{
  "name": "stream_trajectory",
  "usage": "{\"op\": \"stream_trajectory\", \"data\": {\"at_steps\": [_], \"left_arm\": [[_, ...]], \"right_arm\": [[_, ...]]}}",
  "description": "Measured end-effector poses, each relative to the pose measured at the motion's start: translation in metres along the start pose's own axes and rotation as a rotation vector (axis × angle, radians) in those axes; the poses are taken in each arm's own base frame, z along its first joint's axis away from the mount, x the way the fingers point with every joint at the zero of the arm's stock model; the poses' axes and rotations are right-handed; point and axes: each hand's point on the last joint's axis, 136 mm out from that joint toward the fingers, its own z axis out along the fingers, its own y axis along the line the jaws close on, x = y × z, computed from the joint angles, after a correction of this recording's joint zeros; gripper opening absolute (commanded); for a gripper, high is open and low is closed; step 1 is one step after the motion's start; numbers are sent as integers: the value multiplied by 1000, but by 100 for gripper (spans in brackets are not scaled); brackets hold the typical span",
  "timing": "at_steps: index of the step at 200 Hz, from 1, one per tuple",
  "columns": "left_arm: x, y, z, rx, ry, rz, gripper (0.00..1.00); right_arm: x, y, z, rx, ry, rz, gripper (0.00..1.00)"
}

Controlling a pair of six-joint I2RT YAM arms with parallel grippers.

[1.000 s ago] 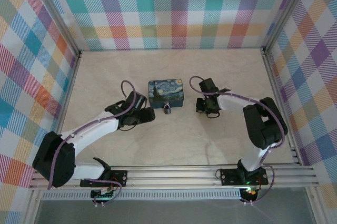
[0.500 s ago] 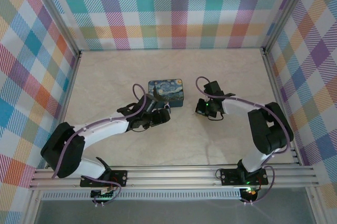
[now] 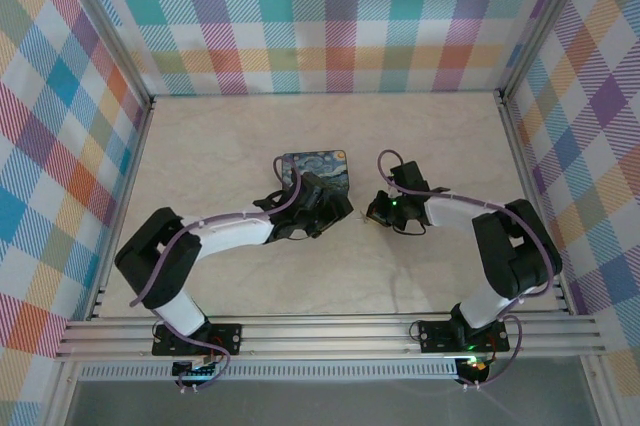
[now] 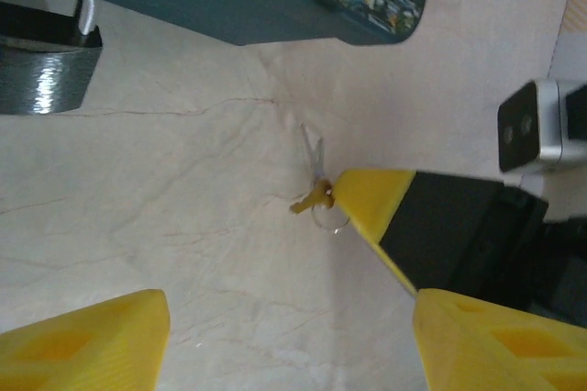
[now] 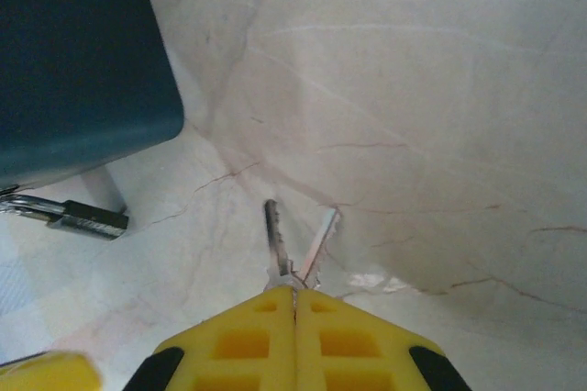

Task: Unlock the padlock with the key

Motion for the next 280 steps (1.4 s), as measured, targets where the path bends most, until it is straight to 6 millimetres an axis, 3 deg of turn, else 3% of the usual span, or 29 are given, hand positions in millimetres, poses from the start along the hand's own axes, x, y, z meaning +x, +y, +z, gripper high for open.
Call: {"op": "stream_trajectory", "data": {"at_steps": [69, 142, 164, 188, 231, 252, 280], "left_arm": [[-2, 5, 21, 6, -4, -108, 59], [-5, -3, 22, 42, -15, -205, 65], [-6, -3, 19, 39, -19, -224, 67], [-11, -3, -2, 7, -63, -188, 70], [-33, -19, -70, 8, -198, -69, 74], [-43, -10, -93, -40, -246, -5, 75], [-52, 8, -108, -120, -276, 49, 76]], "right_arm": [[2, 17, -12, -85, -14, 23, 0], [13, 22, -16, -110, 7, 14, 0], [17, 24, -15, -107, 11, -3, 6], [19, 15, -14, -62, 10, -17, 9], [19, -6, -13, 37, -5, -43, 27], [19, -15, -13, 80, -8, -54, 31], [18, -18, -14, 101, -4, -85, 37]]}}
